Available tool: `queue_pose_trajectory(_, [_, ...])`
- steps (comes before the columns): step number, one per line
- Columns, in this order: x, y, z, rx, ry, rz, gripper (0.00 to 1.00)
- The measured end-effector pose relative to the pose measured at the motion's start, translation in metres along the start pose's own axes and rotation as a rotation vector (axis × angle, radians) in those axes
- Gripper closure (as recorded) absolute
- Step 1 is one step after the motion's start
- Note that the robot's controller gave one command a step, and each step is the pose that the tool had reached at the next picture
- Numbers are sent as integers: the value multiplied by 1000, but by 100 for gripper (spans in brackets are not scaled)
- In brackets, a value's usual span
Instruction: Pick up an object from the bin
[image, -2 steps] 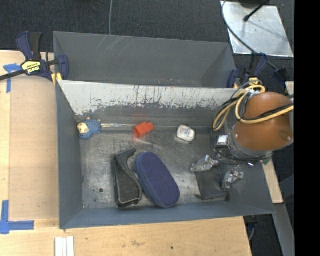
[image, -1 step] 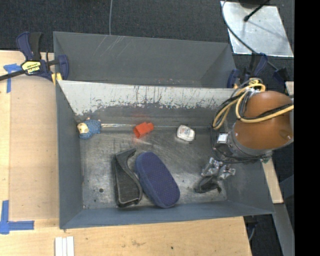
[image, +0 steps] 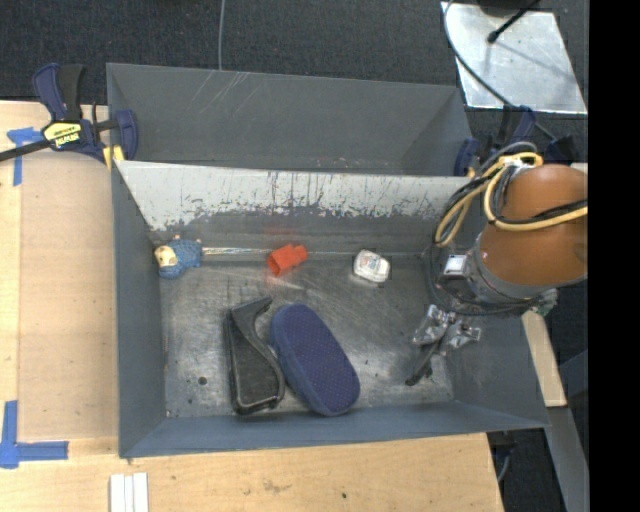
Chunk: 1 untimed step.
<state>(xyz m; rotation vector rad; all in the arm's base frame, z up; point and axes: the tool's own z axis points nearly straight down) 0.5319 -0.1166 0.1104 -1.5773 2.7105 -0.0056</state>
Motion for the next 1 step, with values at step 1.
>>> queue_pose_trajectory(1, [-1,-3,-89,5,-1,2,100])
